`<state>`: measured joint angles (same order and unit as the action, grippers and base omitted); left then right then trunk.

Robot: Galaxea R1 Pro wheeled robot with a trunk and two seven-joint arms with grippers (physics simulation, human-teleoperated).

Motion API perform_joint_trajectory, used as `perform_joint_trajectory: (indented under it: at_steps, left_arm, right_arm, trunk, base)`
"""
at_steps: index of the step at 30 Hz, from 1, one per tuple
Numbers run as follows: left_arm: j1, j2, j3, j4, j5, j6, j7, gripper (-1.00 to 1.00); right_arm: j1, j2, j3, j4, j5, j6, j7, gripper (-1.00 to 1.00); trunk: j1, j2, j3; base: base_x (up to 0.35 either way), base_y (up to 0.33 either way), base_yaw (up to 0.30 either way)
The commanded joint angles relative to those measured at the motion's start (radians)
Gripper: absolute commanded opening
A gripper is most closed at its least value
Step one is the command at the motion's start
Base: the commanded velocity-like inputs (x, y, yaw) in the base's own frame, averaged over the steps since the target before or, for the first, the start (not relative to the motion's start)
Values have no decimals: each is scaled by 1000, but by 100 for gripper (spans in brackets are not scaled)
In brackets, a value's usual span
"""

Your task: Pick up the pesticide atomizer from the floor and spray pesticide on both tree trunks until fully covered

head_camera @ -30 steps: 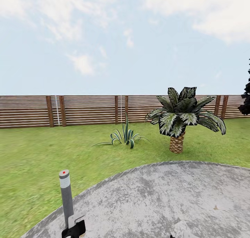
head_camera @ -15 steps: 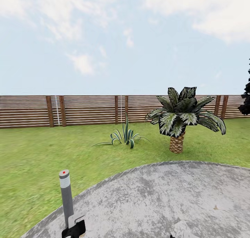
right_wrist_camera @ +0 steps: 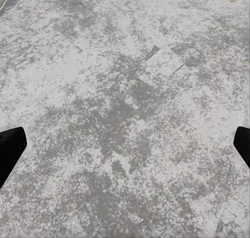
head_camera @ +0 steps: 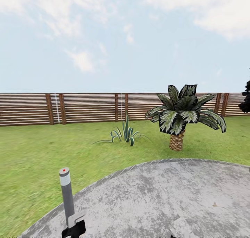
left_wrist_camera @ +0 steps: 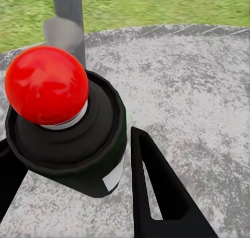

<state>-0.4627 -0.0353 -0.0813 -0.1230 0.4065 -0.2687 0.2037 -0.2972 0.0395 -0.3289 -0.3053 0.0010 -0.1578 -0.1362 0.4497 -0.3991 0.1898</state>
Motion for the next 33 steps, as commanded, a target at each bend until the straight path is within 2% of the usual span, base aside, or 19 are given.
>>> perform_joint_trajectory:
  at_steps: [1, 33]
  left_arm:
    - [0, 0, -9, 0, 6, -3, 5, -100]
    - [0, 0, -9, 0, 7, -3, 5, -100]
  right_arm:
    - [0, 0, -2, 1, 0, -3, -2, 100]
    - [0, 0, -4, 2, -3, -3, -2, 100]
  trunk:
    - [0, -1, -2]
    - [0, -1, -54]
  base:
    - [0, 0, 0]
    - [0, 0, 0]
